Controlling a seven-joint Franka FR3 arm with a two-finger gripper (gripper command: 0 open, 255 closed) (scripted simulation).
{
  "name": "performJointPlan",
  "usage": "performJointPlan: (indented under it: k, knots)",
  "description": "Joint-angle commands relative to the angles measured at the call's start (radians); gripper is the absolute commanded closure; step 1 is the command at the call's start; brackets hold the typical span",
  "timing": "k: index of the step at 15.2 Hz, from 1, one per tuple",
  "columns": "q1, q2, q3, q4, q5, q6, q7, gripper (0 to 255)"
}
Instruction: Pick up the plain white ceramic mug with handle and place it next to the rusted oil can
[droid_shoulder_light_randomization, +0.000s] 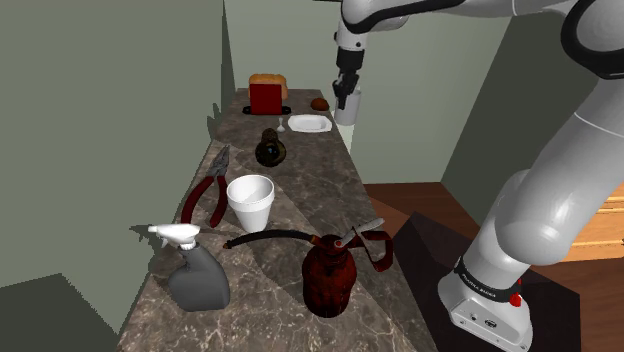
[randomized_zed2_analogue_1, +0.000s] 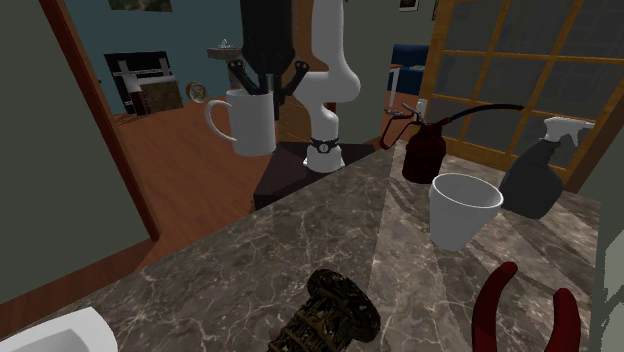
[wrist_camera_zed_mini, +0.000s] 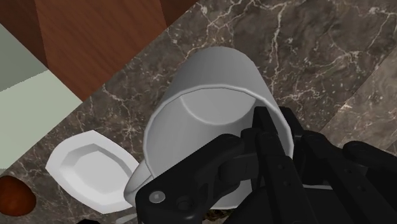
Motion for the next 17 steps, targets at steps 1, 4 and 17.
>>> performJointPlan:
  k: [1, 4, 17]
  knots:
    - [-0.001, 0.001, -0.001, 0.032, 0.001, -0.031, -0.002, 255]
    - [0.0, 0.004, 0.0, 0.075, 0.001, -0.072, -0.003, 255]
    - [0.0, 0.04, -0.002, 0.293, 0.009, -0.254, -0.011, 255]
